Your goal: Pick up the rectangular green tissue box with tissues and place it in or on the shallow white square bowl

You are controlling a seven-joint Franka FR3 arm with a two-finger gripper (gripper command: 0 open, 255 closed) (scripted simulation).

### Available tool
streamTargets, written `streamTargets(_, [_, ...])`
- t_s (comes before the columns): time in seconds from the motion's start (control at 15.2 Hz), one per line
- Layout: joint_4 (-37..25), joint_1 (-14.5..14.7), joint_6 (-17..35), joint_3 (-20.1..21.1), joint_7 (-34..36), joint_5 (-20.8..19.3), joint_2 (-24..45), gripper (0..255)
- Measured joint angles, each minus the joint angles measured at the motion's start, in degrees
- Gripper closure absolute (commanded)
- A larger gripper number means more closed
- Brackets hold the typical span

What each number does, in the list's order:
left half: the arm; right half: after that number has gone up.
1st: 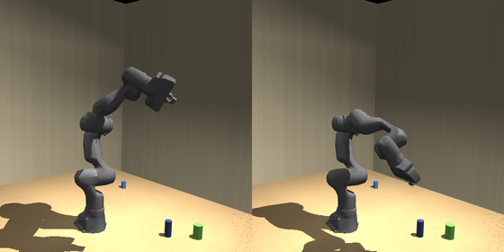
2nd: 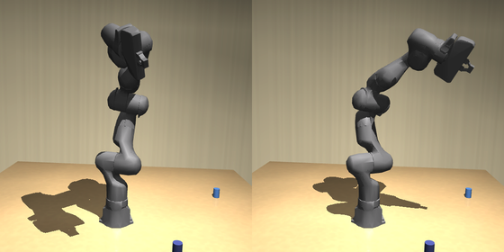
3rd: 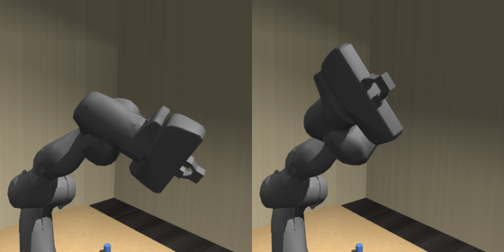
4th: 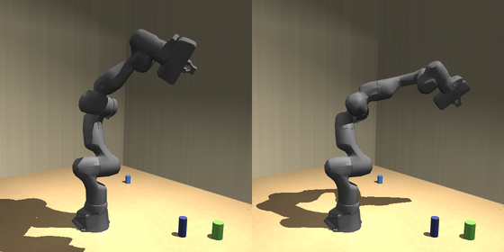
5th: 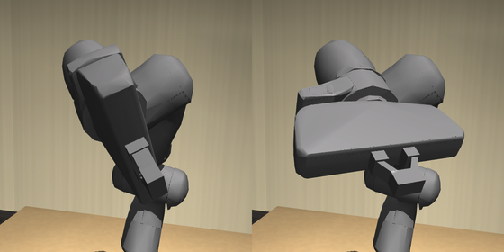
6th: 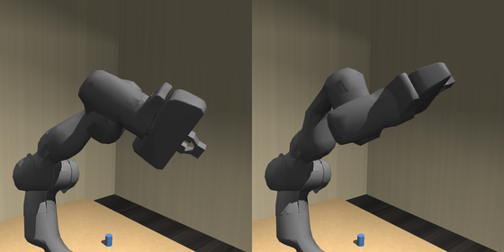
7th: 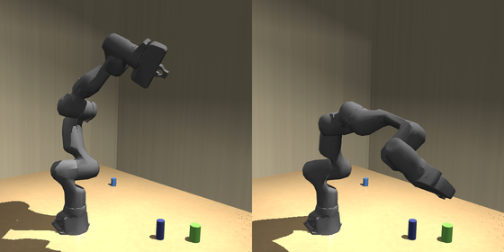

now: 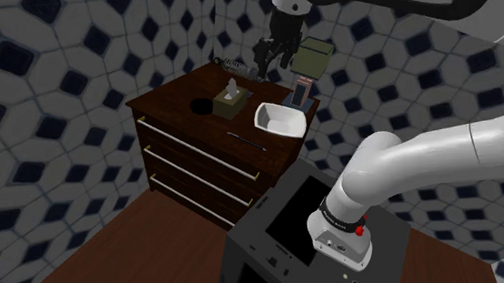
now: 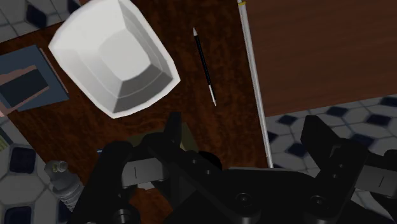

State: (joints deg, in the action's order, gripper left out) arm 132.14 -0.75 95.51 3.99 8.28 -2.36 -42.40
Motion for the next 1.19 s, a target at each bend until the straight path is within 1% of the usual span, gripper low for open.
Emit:
streamTargets(0.07, [0.00, 0.00, 0.00, 0.00, 0.00, 0.00, 0.00, 0])
streamTargets(0.2, [-0.75, -0.54, 1.23, -0.21, -0.12, -0.74, 2.66, 0])
streamTargets(0.46, [-4.51, -2.02, 3.77, -0.38, 0.16, -2.80, 11.11, 0])
streamTargets(0.73, [-9.84, -3.42, 6.09, -0.37, 0.98, -5.08, 21.05, 0])
streamTargets(1.19, [-21.09, -5.55, 7.08, -1.20, 1.76, -9.26, 37.24, 0])
